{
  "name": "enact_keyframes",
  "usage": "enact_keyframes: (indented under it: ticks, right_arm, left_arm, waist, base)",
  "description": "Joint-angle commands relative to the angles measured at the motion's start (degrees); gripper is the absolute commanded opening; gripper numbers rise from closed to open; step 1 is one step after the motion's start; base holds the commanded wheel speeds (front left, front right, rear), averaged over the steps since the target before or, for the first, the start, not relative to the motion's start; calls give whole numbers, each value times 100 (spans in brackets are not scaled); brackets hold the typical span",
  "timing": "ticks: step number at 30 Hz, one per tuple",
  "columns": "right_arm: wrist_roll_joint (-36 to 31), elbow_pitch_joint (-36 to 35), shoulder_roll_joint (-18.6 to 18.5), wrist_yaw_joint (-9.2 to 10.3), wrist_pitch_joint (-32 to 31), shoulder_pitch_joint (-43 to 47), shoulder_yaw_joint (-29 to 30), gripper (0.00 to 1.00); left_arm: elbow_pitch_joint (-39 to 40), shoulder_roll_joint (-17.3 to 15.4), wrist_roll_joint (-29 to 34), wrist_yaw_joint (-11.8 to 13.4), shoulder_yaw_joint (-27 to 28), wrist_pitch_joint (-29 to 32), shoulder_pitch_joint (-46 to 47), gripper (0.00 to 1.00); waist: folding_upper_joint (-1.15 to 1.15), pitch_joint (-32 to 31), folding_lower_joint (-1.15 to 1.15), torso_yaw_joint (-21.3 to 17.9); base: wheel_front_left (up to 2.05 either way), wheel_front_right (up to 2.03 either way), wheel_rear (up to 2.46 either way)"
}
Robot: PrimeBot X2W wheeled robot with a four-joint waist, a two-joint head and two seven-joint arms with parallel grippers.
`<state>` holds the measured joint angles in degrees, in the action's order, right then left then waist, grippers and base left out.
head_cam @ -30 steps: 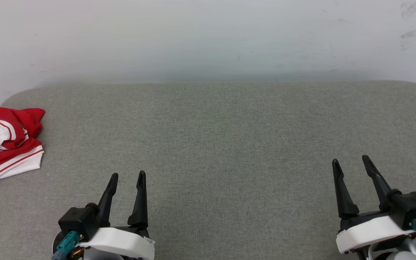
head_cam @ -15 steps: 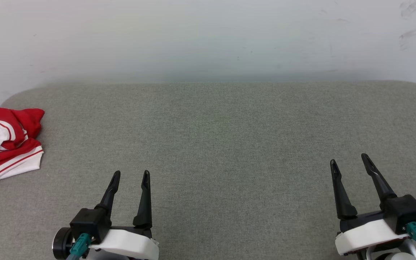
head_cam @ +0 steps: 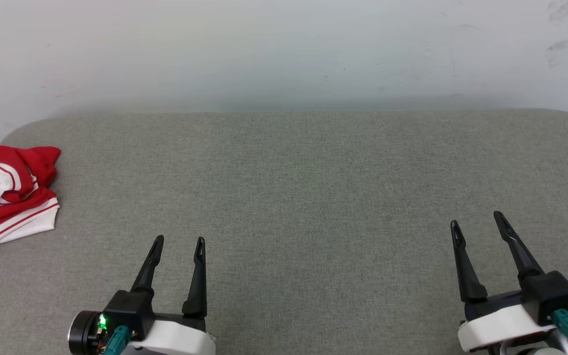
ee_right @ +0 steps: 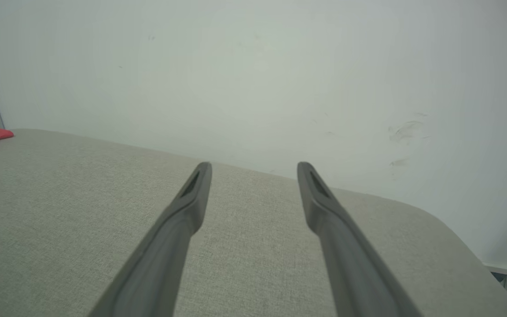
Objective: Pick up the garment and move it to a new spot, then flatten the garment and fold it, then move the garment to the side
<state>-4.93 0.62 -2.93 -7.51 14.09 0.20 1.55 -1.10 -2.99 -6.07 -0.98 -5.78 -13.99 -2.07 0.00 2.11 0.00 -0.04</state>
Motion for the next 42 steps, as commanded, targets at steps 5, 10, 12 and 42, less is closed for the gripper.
enact_keyframes:
  ticks: [5, 10, 12, 42]
  right_arm:
    - [653, 22, 10, 4, 74, 93, -78, 100]
    - [740, 102, 9, 4, 123, 116, -126, 100]
    - [768, 122, 9, 4, 112, 107, -125, 100]
    - [696, 279, 9, 4, 111, 184, -368, 100]
  left_arm:
    - [6, 10, -121, -60, 105, -98, -70, 100]
    - [-59, 11, -107, -137, 109, -137, -72, 100]
    - [-103, 11, -157, -153, 103, -130, -68, 100]
    - [-178, 13, -115, -189, 19, -124, -40, 100]
  waist:
    - [0, 19, 0, -11]
    - [0, 36, 0, -14]
    - [0, 37, 0, -12]
    - [0, -45, 0, 1585]
  base:
    - [0, 0, 0]
    - [0, 0, 0]
    - [0, 0, 0]
    - [0, 0, 0]
